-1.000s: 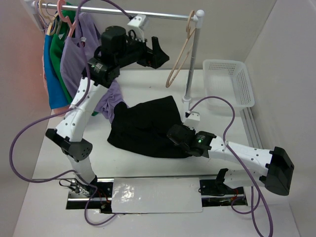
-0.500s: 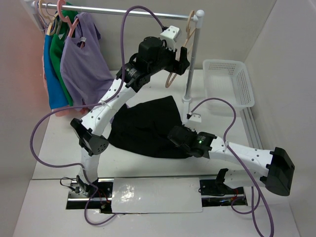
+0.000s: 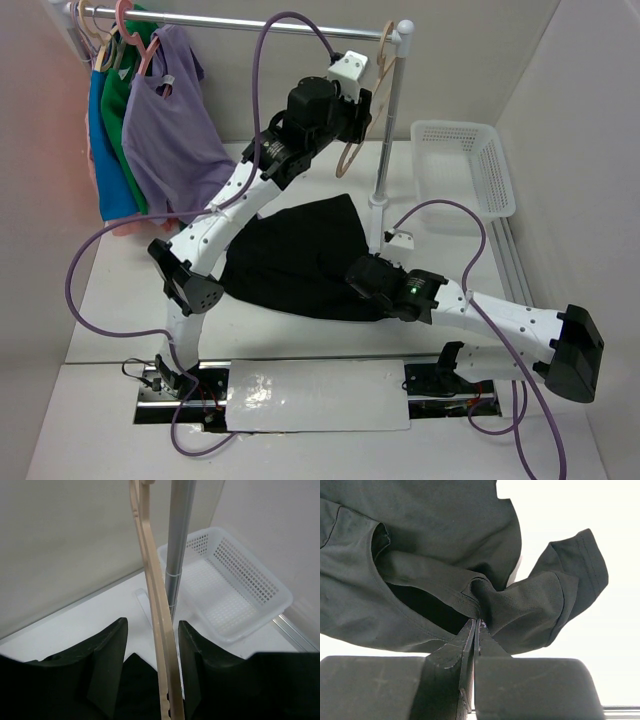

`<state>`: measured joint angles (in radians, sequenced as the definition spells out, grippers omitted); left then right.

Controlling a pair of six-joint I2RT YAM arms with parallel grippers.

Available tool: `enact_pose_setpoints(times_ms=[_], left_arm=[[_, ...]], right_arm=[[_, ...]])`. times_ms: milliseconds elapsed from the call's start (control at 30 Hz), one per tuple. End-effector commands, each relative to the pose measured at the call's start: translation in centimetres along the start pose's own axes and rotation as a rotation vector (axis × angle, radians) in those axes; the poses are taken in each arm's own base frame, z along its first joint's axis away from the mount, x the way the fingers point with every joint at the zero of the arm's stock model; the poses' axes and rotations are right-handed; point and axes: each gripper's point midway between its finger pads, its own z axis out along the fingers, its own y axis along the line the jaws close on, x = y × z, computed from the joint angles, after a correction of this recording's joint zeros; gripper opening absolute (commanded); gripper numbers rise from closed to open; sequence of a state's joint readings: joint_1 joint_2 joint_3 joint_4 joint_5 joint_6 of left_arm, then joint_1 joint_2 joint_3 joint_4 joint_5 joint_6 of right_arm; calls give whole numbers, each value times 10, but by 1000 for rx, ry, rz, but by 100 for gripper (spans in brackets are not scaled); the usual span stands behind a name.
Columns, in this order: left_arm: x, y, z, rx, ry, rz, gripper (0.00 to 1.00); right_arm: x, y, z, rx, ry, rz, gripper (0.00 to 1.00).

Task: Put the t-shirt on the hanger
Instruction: Grab a hanger with the left arm

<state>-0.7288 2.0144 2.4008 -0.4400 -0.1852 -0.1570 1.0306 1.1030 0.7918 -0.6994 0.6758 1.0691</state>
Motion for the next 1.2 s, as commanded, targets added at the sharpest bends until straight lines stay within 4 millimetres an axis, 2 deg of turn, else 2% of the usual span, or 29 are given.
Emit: enact_pose_setpoints(times_ms=[0, 133, 167, 367, 567, 600, 633, 667, 733, 833, 900, 933, 1100, 1167], left_arm=[[-29, 1, -1, -39, -98, 31, 56], [-29, 1, -1, -37, -97, 31, 54], [-34, -1, -5, -24, -107, 30, 59], [-30, 1, -4, -36, -98, 22, 61], [-25, 2, 0, -47, -89, 24, 26], [-32, 0, -5, -30, -102, 22, 22], [-26, -3, -3, -11, -87, 25, 18], [-34, -5, -11, 1, -100, 13, 9], [-36, -7, -15, 15, -105, -6, 1], [-39, -6, -17, 8, -115, -24, 0], [-57, -3, -28, -6, -158, -22, 0], [-57, 4, -28, -43, -161, -24, 0], [-79, 21, -54, -122, -209, -42, 0], [-78, 24, -57, -134, -208, -42, 0]], right_arm=[[-1, -8, -2, 21, -17, -3, 0], [-1, -8, -2, 21, -17, -3, 0], [-1, -8, -2, 21, -17, -3, 0], [-2, -5, -4, 11, -12, 3, 0], [-2, -4, -4, 11, -12, 12, 0], [-2, -4, -4, 11, -12, 12, 0], [-2, -4, -4, 11, -12, 12, 0], [-1, -6, -4, 17, -9, 6, 0], [-5, -7, -5, 25, -11, 11, 0], [-9, -12, -6, 46, -28, 1, 0], [-13, -11, -10, 29, -36, 17, 0], [-11, -12, -8, 31, -35, 15, 0], [-10, -14, -10, 29, -26, 13, 0], [-12, -11, -11, 23, -29, 19, 0]])
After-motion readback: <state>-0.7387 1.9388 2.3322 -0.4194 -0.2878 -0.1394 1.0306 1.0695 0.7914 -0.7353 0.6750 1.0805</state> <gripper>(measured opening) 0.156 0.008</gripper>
